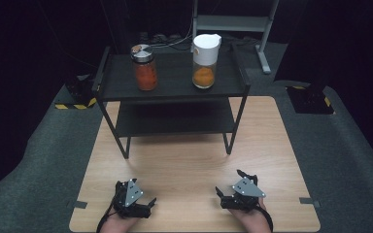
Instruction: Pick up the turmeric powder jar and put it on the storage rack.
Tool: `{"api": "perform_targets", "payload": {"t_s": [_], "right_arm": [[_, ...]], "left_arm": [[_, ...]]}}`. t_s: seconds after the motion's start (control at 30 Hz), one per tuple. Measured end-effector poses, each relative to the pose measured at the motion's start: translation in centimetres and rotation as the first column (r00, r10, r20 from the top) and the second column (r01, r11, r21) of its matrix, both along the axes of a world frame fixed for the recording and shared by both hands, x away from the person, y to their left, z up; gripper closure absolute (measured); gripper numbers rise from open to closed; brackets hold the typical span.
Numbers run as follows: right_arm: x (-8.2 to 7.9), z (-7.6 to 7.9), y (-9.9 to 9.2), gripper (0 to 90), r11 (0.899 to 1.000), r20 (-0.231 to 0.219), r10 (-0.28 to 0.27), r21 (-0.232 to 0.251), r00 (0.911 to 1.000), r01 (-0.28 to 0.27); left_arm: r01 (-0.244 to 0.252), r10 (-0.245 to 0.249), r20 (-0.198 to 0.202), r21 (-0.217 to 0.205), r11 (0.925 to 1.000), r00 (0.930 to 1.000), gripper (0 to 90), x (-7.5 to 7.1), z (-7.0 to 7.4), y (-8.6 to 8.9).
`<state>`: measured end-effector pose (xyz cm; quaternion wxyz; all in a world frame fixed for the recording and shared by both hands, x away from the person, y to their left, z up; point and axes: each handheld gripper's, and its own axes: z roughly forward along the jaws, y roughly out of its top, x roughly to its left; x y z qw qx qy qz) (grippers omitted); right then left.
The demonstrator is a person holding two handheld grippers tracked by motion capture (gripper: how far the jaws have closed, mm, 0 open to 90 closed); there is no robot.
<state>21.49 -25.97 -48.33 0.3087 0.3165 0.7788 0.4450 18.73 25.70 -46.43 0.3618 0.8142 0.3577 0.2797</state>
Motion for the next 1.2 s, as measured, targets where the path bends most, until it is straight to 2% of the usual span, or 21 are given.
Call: {"api": "perform_targets", "payload": {"t_s": [0.07,0.23,0.43,0.63,0.77,0.93,1.13,1.2], "right_arm": [[0.1,0.4,-0.1,0.9,1.000,-0.027,-0.004,-0.011,0.9996,0.004],[0.4,0.8,-0.2,0.9,0.999,-0.055,-0.009,-0.034,0.9985,0.007],[0.2,0.9,0.3,0.9,0.997,-0.044,-0.007,-0.074,0.9990,0.004],[0.0,1.0,0.8,0.9,0.994,-0.041,-0.006,-0.107,0.9991,0.002],[0.5,1.3,0.9,0.9,0.994,-0.071,-0.007,-0.108,0.9975,-0.001],[0.7,1.4,0.9,0.9,0.994,-0.084,-0.011,-0.108,0.9964,0.002],[0.6,1.4,1.2,0.9,0.992,-0.079,-0.013,-0.124,0.9968,0.003],[0.5,1.4,1.1,0.9,0.993,-0.076,-0.011,-0.122,0.9970,0.002]], "left_arm": [[0.001,-0.001,0.001,0.022,0.9998,1.0000,1.3,0.0,0.1,-0.4],[0.004,-0.004,0.009,0.017,0.9998,0.9999,1.3,-0.2,0.0,-0.3],[0.018,-0.018,0.008,0.011,0.9998,0.9998,1.3,-0.2,0.0,0.0],[0.010,-0.010,0.015,-0.003,0.9999,0.9998,1.3,-0.3,-0.1,0.1],[0.012,-0.012,0.025,0.002,0.9999,0.9996,1.3,-0.5,-0.2,0.1],[0.016,-0.017,0.034,0.010,0.9998,0.9993,1.3,-0.8,-0.3,0.0],[0.010,-0.010,0.036,-0.010,0.9999,0.9993,1.3,-0.8,-0.4,0.3],[0.008,-0.007,0.024,-0.011,0.9999,0.9997,1.3,-0.6,-0.3,0.3]]}}
